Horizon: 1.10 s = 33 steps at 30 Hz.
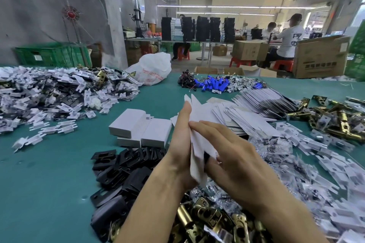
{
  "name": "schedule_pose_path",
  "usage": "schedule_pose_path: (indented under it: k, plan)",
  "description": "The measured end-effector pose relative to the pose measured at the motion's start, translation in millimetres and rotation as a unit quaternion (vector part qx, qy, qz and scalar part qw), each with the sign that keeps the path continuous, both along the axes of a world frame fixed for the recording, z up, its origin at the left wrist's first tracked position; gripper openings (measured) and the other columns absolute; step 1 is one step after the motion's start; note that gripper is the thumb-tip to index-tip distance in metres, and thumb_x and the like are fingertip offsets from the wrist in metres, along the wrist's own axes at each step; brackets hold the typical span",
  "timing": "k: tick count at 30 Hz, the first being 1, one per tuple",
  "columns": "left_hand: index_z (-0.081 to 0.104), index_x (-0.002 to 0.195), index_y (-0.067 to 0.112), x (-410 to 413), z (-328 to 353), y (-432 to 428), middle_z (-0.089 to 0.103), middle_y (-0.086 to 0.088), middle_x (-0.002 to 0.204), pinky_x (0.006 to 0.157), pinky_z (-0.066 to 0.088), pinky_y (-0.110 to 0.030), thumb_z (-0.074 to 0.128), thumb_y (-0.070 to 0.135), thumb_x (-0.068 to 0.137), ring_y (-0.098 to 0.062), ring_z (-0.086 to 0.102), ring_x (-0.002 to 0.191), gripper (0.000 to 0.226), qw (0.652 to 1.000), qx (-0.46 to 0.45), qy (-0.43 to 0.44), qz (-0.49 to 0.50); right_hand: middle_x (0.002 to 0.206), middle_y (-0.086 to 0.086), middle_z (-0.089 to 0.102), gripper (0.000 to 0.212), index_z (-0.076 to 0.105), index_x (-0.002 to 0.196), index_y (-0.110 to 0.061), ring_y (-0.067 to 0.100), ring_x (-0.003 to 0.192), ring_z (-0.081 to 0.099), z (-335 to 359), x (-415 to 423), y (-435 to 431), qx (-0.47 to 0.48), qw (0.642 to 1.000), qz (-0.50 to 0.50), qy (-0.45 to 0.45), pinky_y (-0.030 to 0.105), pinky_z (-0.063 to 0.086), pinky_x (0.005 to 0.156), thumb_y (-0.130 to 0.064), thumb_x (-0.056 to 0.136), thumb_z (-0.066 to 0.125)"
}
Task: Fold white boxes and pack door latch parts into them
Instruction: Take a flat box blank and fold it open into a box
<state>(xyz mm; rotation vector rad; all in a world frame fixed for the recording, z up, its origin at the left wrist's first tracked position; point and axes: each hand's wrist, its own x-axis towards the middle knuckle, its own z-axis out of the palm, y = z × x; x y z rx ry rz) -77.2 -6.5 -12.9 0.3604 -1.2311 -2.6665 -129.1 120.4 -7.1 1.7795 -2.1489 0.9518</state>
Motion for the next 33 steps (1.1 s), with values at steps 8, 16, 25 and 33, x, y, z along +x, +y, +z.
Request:
schedule_pose_path:
  k: [8,16,25,33]
  plan:
    - [0.031,0.151,0.036,-4.0,-0.3,3.7,0.069,-0.002,0.101,0.058,0.057,-0.036,0.078,0.058,0.050,-0.018,0.070,0.074,0.114,0.982,-0.107,-0.017,0.157,0.125,-0.009,0.062,0.086,0.045,0.144,-0.039,0.011,0.108,0.062,-0.9,-10.1,8.8,-0.057,0.998,-0.022,-0.009,0.024,0.052,0.085,0.012,0.078,0.066]
    - [0.028,0.144,0.058,1.7,-6.2,3.6,0.057,0.025,0.112,0.077,0.052,-0.020,0.081,0.064,0.049,0.012,0.061,0.096,0.109,0.829,-0.469,0.007,0.306,0.125,-0.026,0.060,0.066,0.045,0.132,-0.061,-0.003,0.112,0.061,15.1,-21.6,30.1,-0.129,0.975,0.000,-0.181,0.023,0.055,0.086,-0.018,0.087,0.066]
    - [0.042,0.127,0.054,-1.7,-9.2,14.9,0.063,-0.001,0.110,0.072,0.060,-0.039,0.074,0.055,0.065,-0.021,0.067,0.094,0.070,0.775,-0.553,0.081,0.297,0.131,-0.014,0.059,0.060,0.051,0.135,-0.038,0.004,0.102,0.068,2.9,-21.1,16.0,-0.230,0.954,-0.045,-0.188,0.023,0.059,0.078,-0.024,0.081,0.074]
    - [0.042,0.120,0.045,-2.9,-12.4,14.1,0.059,0.003,0.103,0.050,0.057,-0.040,0.077,0.040,0.071,-0.022,0.066,0.071,0.061,0.745,-0.594,0.121,0.279,0.095,-0.011,0.066,0.028,0.071,0.102,-0.034,0.009,0.086,0.068,1.7,-23.4,13.8,-0.198,0.959,-0.045,-0.197,0.037,0.059,0.072,-0.014,0.084,0.074]
